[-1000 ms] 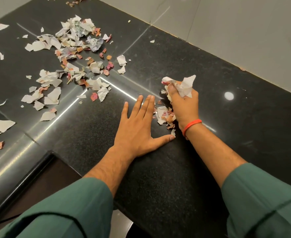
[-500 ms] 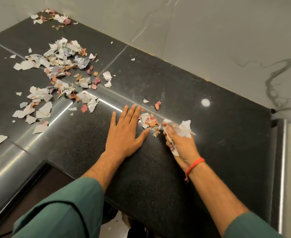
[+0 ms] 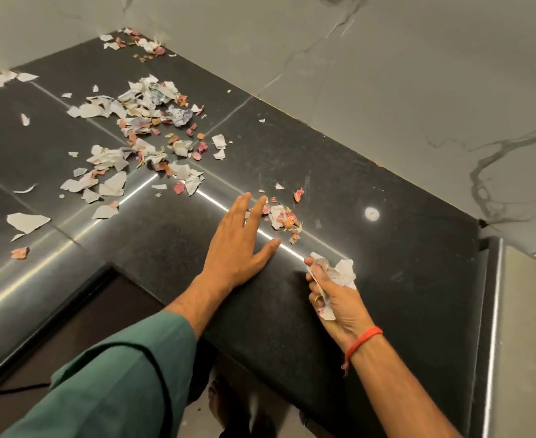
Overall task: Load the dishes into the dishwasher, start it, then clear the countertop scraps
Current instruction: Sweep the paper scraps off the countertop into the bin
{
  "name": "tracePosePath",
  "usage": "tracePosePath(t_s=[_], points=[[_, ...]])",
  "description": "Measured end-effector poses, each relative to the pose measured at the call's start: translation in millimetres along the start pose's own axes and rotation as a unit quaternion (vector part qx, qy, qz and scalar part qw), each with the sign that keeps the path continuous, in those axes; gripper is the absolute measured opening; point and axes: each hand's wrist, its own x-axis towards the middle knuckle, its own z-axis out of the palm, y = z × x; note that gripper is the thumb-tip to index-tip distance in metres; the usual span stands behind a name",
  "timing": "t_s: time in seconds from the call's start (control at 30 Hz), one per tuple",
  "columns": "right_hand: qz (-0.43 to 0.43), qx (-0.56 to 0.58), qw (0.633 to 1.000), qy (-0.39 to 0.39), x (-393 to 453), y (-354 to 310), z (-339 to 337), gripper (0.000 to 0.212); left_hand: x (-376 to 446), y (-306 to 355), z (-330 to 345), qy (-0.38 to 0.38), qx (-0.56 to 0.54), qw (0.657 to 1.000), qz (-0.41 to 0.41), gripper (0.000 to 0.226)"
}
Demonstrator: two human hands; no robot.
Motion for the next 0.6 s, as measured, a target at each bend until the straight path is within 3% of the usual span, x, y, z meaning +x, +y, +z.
tracePosePath(t_s=[0.13,0.27,0.37,0.5,0.6], points=[[0.001,0.019,1.0,-0.014,-21.1,12.8,-5.4,0.023,-47.7,14.1,-2.0,0.052,-0.093,0.992,-0.063,0.086],[0.003,0.002,0.999,-0.046,-54.7,38.4,-2.4,0.016,-107.2,42.8,-5.8,0.109,-0.254,0.947,-0.163,0.087],[0.025,-0.03,0.997,-0.069,-85.3,64.9,3.1,0.014,-153.5,70.5,-16.1,0.133,-0.384,0.885,-0.228,0.071],[0.06,-0.011,0.991,-0.12,-132.6,111.3,15.4,0.027,-232.3,88.4,-18.4,0.159,-0.478,0.805,-0.312,0.035],[0.104,0.007,0.983,-0.15,-166.1,145.8,26.4,0.029,-288.5,91.2,-18.1,0.189,-0.53,0.71,-0.423,0.026]])
